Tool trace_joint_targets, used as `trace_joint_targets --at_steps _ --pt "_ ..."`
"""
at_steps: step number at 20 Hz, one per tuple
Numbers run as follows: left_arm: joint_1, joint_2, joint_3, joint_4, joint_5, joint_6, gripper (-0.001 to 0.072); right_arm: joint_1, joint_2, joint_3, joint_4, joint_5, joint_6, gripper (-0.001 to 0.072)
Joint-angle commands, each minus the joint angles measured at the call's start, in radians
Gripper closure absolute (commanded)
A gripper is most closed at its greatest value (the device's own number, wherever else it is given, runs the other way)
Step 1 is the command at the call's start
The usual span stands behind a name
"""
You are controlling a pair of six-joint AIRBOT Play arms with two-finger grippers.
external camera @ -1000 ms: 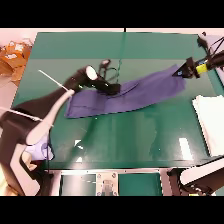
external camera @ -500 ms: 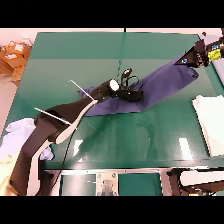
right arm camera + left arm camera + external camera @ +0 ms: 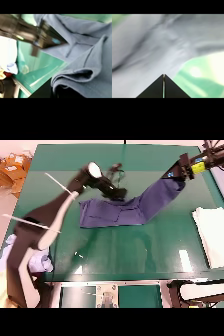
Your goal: Fold the shirts.
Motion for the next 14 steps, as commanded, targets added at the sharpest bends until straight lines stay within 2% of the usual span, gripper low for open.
trace_joint_targets --at_steps 1,4,7,9,10,11,12,14 --pt "0.13 0.159 0.013 0.219 -0.212 -0.028 0.0686 0.158 0.0 -0.068 0.002 -0.136 0.034 0.0696" --pt "0.239 0.269 0.013 0.236 -0.254 -0.025 0.0686 0.346 -0.022 -0.152 0.002 -0.353 0.086 0.0697" --pt "0.31 0.329 0.012 0.251 -0.254 0.023 0.0686 0.546 -0.109 -0.159 0.019 -0.582 0.123 0.0696" --pt "0.335 0.343 0.012 0.252 -0.256 0.056 0.0686 0.676 -0.204 -0.159 0.035 -0.801 0.123 0.0696" --pt "0.339 0.342 0.011 0.253 -0.257 0.07 0.0686 0.733 -0.258 -0.159 0.036 -0.908 0.132 0.0661" --pt "0.339 0.341 0.011 0.26 -0.26 0.085 0.0686 0.787 -0.318 -0.159 0.037 -1.016 0.141 0.043" --pt "0.339 0.341 0.011 0.26 -0.267 0.098 0.0686 0.829 -0.369 -0.159 0.037 -1.103 0.141 0.0146" --pt "0.339 0.341 0.011 0.272 -0.27 0.105 0.0686 0.846 -0.418 -0.159 0.034 -1.171 0.159 0.0132"
